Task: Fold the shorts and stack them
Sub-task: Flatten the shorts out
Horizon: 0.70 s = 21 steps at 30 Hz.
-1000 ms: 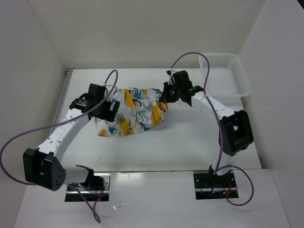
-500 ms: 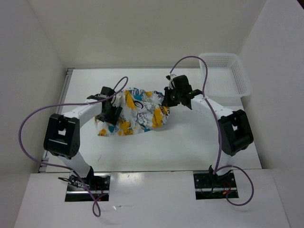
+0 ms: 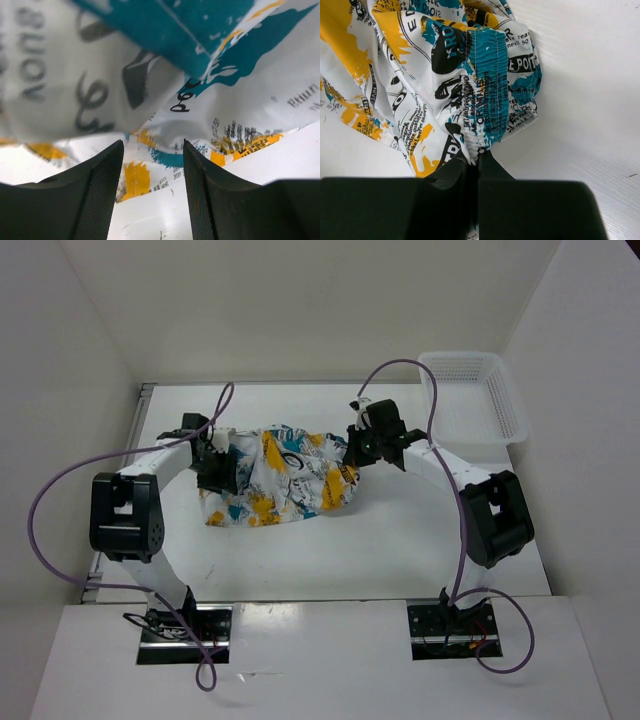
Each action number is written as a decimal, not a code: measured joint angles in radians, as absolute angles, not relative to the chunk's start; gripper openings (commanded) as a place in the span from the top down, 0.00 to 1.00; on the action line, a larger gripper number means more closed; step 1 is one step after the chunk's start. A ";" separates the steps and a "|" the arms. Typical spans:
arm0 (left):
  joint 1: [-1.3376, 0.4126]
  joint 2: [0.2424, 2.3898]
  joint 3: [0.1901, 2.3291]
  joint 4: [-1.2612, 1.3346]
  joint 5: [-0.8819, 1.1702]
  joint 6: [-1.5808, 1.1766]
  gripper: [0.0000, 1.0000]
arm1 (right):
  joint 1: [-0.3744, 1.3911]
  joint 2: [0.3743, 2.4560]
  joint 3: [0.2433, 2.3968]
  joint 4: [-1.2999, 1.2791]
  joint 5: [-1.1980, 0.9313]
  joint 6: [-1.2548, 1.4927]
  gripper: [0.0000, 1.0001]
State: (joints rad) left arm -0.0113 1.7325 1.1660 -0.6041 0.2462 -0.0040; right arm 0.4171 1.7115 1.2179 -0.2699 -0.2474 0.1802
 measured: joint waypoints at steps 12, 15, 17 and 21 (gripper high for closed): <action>-0.019 1.848 1.197 -0.630 0.259 -0.006 0.38 | 0.416 1.711 1.218 -0.270 -0.271 0.170 1.00; -0.019 1.848 1.198 -0.632 0.258 -0.006 0.50 | 0.416 1.708 1.216 -0.270 -0.274 0.169 1.00; -0.019 1.848 1.195 -0.633 0.267 -0.006 0.66 | 0.416 1.704 1.214 -0.269 -0.275 0.169 1.00; -0.018 1.863 1.187 -0.666 0.314 -0.004 0.97 | 0.416 1.696 1.202 -0.269 -0.278 0.170 1.00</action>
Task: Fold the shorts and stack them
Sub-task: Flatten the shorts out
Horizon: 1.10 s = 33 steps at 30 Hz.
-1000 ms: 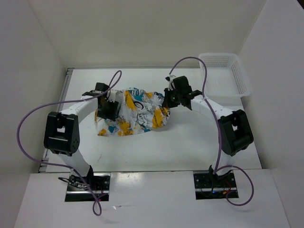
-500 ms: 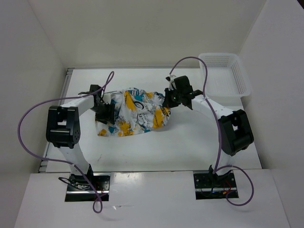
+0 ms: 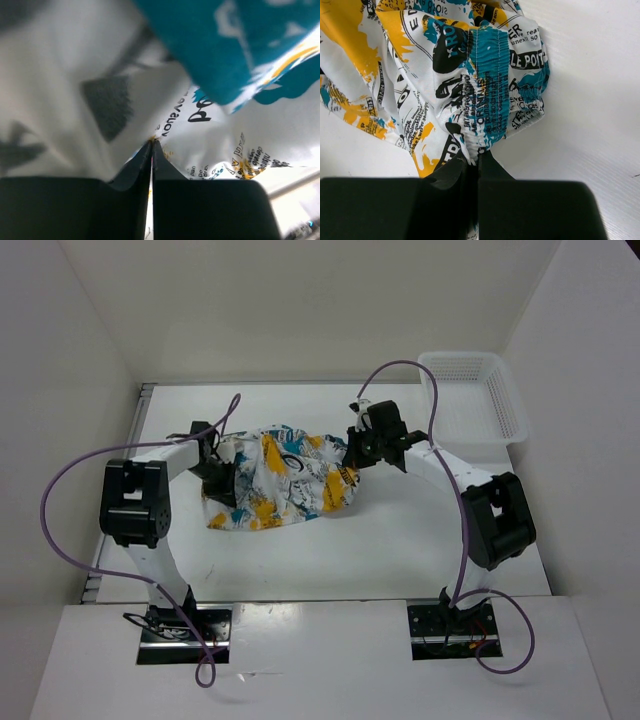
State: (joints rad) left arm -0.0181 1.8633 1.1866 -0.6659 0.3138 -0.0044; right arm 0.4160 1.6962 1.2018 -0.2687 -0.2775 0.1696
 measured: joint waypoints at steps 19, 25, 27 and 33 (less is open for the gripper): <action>0.095 1.722 1.514 -0.913 0.434 -0.004 1.00 | 0.391 1.692 1.225 -0.271 -0.256 0.145 1.00; 0.148 1.743 1.840 -0.913 0.400 -0.003 1.00 | 0.348 1.795 1.535 -0.297 -0.237 0.124 1.00; 0.157 1.785 2.034 -0.912 0.377 -0.004 1.00 | 0.332 1.887 1.769 -0.327 -0.220 0.117 1.00; 0.215 1.903 2.587 -0.798 0.308 -0.006 1.00 | 0.276 2.069 2.387 -0.337 -0.172 0.110 1.00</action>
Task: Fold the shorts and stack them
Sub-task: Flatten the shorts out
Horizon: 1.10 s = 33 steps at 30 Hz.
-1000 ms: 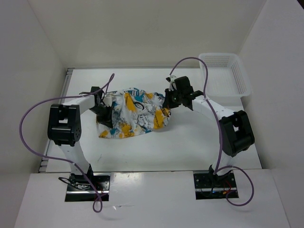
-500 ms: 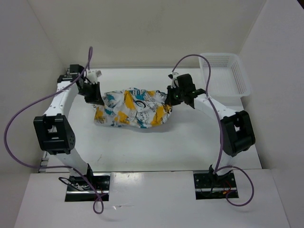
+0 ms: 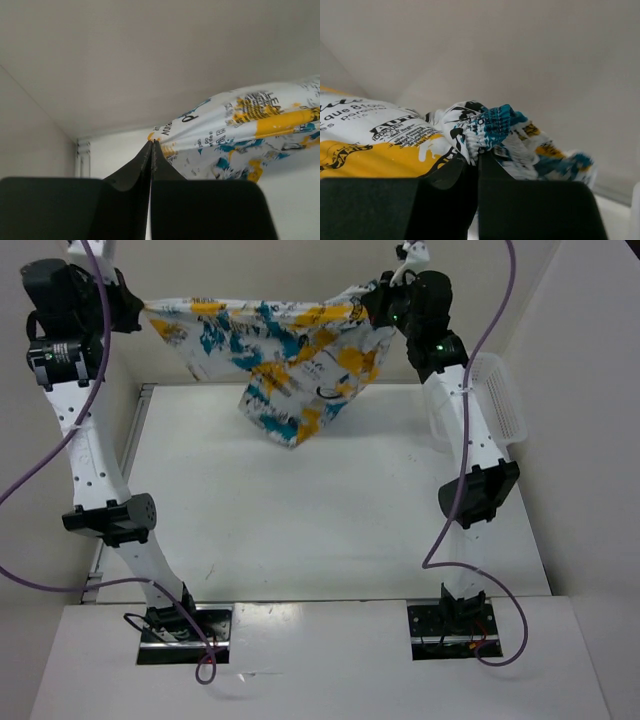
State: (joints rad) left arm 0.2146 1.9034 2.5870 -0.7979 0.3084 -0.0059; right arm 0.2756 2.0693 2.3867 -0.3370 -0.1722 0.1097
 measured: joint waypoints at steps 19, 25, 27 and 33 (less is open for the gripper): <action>0.078 1.514 1.410 -0.792 0.273 -0.004 0.96 | 0.270 1.660 1.098 -0.441 -0.336 -0.026 1.00; -0.080 1.607 1.288 -0.769 0.188 0.001 0.55 | 0.270 1.524 1.004 -0.466 -0.350 -0.050 1.00; -0.084 1.693 1.370 -0.759 0.182 -0.001 0.50 | 0.270 1.499 1.003 -0.449 -0.350 -0.052 1.00; -0.091 1.882 1.492 -0.694 0.204 -0.004 0.41 | 0.270 1.494 0.973 -0.431 -0.323 -0.056 0.93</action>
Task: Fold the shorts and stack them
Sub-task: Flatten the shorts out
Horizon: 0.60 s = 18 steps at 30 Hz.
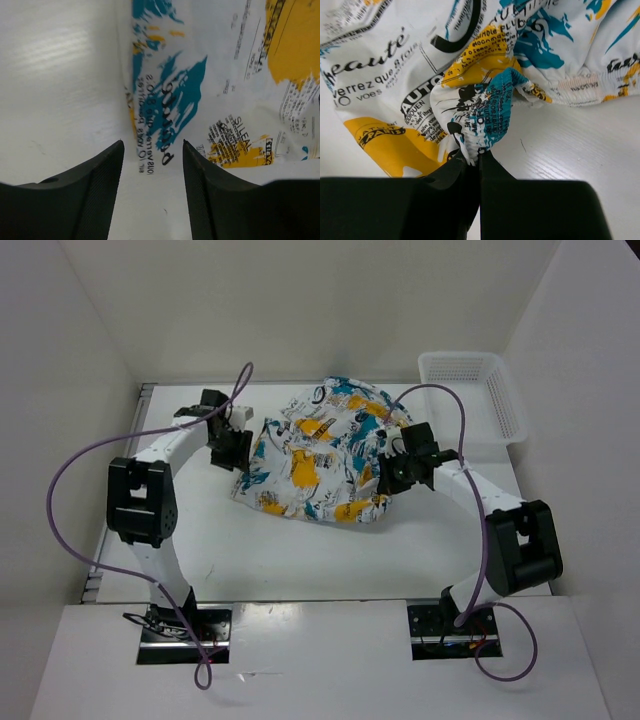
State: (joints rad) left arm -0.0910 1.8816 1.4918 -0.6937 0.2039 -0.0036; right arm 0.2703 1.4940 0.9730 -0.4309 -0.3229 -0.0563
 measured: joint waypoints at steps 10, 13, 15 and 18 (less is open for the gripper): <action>-0.191 1.942 1.329 -0.724 0.128 -0.007 0.46 | 0.270 1.505 0.970 -0.463 -0.276 -0.059 0.93; -0.190 1.945 1.328 -0.715 0.097 -0.007 0.58 | 0.270 1.519 1.011 -0.496 -0.268 -0.064 0.93; -0.191 1.946 1.325 -0.709 0.065 -0.001 0.75 | 0.270 1.521 1.029 -0.521 -0.265 -0.078 0.91; -0.191 1.942 1.314 -0.694 0.038 -0.006 0.81 | 0.270 1.521 1.034 -0.560 -0.262 -0.107 0.89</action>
State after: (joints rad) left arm -0.1913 1.9415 1.3136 -0.6945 0.0376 -0.0063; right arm 0.2703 1.5211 1.0344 -0.5598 -0.2615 -0.1070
